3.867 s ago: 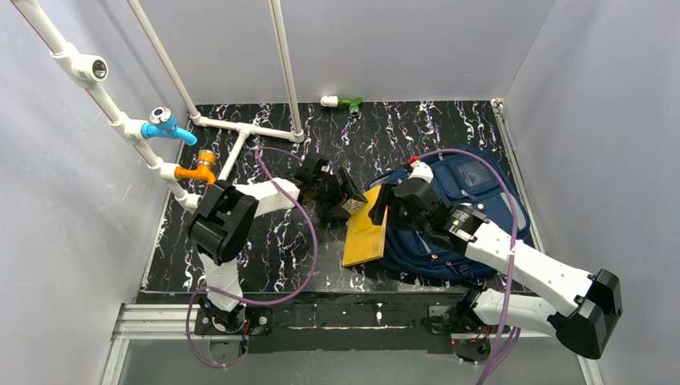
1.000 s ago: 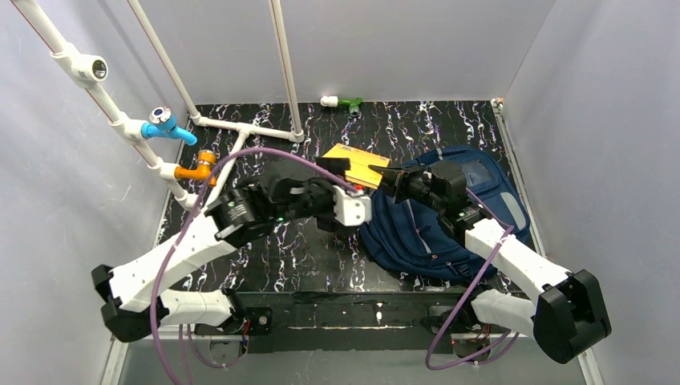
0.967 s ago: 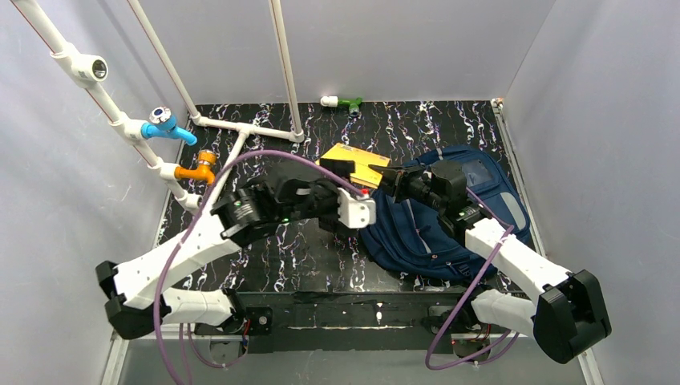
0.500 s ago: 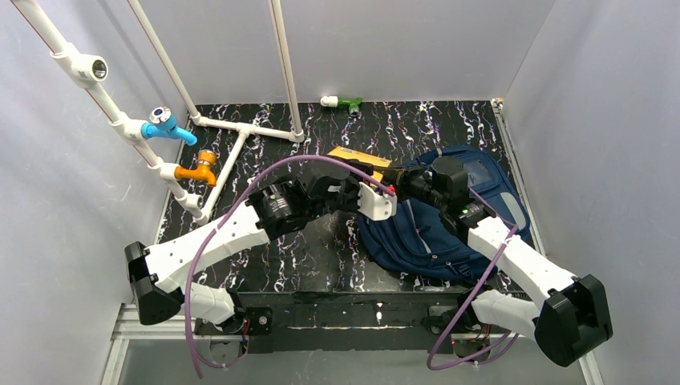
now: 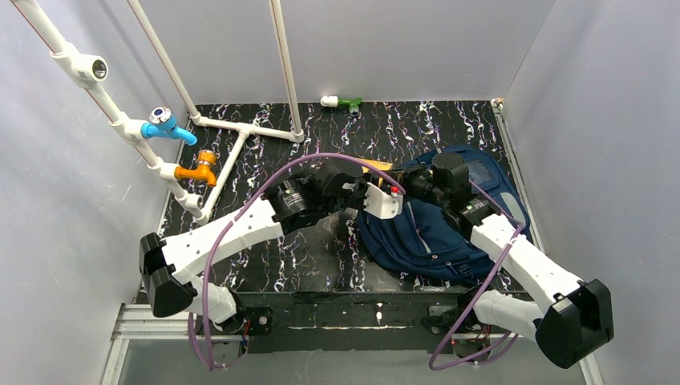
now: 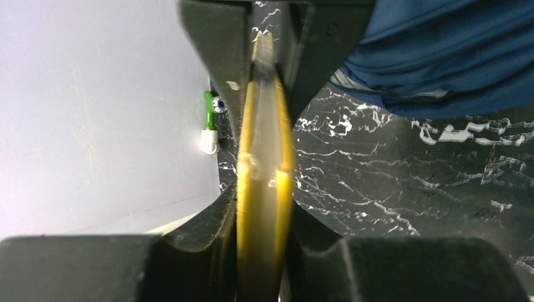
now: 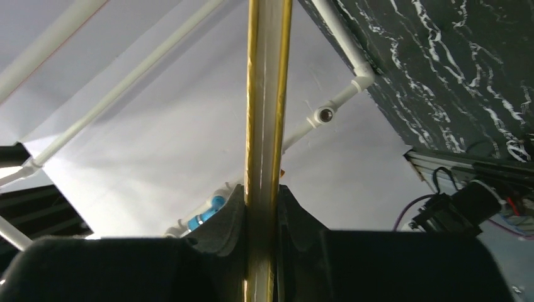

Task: Pack the student bag
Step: Pick up the book from the center of the board.

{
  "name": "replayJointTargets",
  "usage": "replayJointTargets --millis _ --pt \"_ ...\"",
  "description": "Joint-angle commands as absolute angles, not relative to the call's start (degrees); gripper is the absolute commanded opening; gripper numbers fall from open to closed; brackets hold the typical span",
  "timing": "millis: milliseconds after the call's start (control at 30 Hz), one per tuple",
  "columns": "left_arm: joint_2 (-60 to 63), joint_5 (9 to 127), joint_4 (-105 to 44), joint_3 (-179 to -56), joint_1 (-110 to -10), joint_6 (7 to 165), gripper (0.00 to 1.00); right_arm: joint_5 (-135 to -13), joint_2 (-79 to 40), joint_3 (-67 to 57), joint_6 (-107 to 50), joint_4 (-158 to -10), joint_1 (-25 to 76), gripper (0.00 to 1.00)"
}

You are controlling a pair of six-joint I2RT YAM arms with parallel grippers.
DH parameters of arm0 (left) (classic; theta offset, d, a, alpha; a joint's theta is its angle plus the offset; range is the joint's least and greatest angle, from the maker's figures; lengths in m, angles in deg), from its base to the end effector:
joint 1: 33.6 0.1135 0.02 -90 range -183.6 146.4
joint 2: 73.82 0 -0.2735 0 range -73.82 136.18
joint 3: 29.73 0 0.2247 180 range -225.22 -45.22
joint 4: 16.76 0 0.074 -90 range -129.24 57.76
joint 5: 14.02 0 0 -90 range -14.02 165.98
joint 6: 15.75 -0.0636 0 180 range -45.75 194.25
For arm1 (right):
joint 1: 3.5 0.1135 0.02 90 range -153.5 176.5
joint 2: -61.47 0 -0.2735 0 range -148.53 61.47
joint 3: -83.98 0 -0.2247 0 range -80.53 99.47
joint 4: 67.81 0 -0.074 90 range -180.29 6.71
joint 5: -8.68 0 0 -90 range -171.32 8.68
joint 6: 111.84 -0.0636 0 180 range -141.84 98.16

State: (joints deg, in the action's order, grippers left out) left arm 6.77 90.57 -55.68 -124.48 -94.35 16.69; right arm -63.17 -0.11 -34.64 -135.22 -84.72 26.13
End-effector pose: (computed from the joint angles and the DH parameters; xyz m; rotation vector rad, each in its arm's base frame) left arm 0.1685 -0.2681 0.3815 1.6234 1.1592 0.2190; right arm 0.2014 0.1374 0.3137 1.3890 1.9729 1.7995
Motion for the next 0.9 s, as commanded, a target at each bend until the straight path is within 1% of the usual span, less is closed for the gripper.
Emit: replayJointTargets --millis 0,33,67,100,133,167,200,300,400,500,567,667,733,767,800,867 --pt "6.7 89.3 -60.3 -128.3 -94.1 21.0 0.05 -62.8 2.3 -27.8 -128.3 -82.9 25.9 0.01" --pt "6.3 89.1 -60.2 -128.3 -93.9 22.5 0.0 -63.2 2.2 -27.3 -126.3 -83.2 26.0 0.09" --pt "5.7 88.7 -60.4 -128.1 -93.7 24.0 0.0 -63.6 2.1 -27.0 -123.9 -84.8 25.9 0.26" --pt "5.1 88.0 -60.9 -127.9 -93.3 25.9 0.0 -64.0 2.0 -26.7 -120.9 -84.9 25.9 0.5" --pt "4.4 87.5 -61.3 -127.8 -93.0 28.2 0.0 -64.1 1.8 -26.3 -117.2 -85.1 25.8 0.69" --pt "3.6 87.2 -61.4 -127.6 -92.6 31.3 0.0 -64.2 1.5 -25.5 -112.1 -86.4 25.5 0.8" --pt "2.6 87.3 -61.5 -127.2 -92.1 34.7 0.0 -64.3 1.2 -23.4 -106.7 -89.2 25.0 0.97" --pt "-0.9 88.1 -61.8 -125.6 -90.6 45.2 0.0 -67.0 0.4 -17.3 -88.1 -102.0 24.1 0.98" --pt "-4.5 88.5 -63.3 -123.6 -89.0 56.0 0.0 -76.4 1.0 -11.0 -72.7 -116.3 23.9 0.98" --pt "-8.0 84.2 -66.4 -122.9 -85.5 67.0 0.0 -88.2 2.6 -8.7 -60.4 -126.5 23.9 0.98" --pt "-10.4 78.3 -67.2 -122.1 -82.0 74.2 0.0 -88.6 2.6 -8.9 -51.8 -129.3 23.9 0.98" --pt "-12.5 70.6 -68.1 -121.2 -77.9 82.5 0.0 -83.9 -0.9 -8.5 -44.2 -134.7 23.9 0.98" --pt "-12.9 67.9 -69.2 -121.1 -76.3 86.3 0.0 -80.4 -1.1 -10.5 -40.8 -134.0 24.5 0.98" --pt "-13.2 67.3 -69.6 -121.0 -75.8 87.6 0.0 -80.4 -0.5 -11.7 -40.5 -132.9 25.8 0.98" --pt "-13.4 67.2 -70.1 -120.8 -75.5 88.8 0.0 -81.0 -0.3 -12.2 -40.3 -131.9 27.9 0.98" --pt "-13.7 67.7 -71.9 -121.1 -75.3 90.2 0.0 -90.2 -1.5 -11.3 -43.0 -131.7 39.4 0.98"
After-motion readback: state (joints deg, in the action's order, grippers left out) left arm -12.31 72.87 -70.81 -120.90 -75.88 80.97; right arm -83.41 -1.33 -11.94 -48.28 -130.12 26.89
